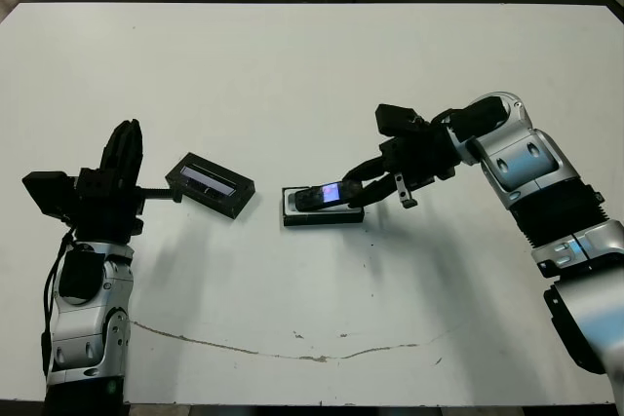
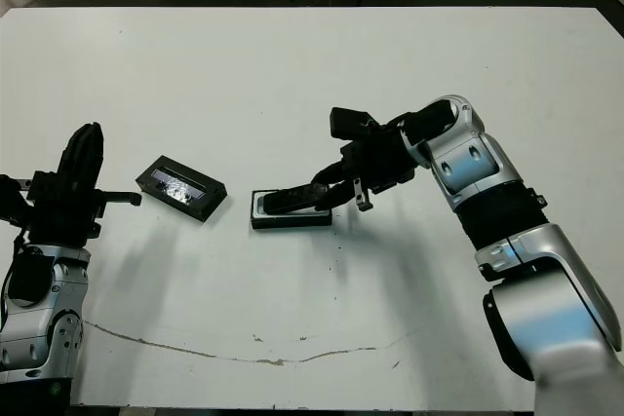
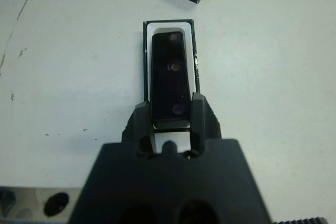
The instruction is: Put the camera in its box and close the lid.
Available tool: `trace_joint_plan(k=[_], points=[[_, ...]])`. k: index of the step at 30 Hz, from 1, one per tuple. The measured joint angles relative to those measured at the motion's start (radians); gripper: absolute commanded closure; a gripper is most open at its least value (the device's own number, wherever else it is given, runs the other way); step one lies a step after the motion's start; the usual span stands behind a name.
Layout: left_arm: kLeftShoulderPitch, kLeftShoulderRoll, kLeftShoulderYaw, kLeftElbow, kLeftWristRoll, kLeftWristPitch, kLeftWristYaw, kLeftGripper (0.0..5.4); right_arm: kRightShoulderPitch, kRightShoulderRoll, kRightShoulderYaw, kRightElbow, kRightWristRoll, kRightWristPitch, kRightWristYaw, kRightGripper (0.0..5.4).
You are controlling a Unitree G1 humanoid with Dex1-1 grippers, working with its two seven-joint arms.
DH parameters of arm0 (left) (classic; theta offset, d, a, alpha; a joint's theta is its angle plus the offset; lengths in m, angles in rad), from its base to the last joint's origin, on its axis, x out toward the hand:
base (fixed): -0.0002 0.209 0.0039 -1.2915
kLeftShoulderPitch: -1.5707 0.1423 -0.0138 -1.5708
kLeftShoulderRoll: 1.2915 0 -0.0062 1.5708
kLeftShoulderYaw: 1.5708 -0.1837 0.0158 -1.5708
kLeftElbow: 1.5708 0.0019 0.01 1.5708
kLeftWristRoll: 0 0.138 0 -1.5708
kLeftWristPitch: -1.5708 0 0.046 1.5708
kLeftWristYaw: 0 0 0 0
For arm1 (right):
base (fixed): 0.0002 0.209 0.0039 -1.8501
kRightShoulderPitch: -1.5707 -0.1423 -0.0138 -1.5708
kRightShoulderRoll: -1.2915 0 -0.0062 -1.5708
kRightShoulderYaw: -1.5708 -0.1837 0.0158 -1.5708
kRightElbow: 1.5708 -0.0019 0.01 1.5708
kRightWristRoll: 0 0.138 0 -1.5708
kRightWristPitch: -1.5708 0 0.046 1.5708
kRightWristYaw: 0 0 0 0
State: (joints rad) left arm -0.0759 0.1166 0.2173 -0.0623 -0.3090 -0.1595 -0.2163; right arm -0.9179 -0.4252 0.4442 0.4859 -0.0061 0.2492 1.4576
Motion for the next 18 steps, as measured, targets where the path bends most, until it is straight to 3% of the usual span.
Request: trace_joint_plan(k=[18], points=[[0.005, -0.002, -0.001, 0.003, 0.003, -0.004, 0.000, 5.40, -0.002, 0.043, 0.016, 0.028, -0.045, -0.020, -0.019, 5.23]])
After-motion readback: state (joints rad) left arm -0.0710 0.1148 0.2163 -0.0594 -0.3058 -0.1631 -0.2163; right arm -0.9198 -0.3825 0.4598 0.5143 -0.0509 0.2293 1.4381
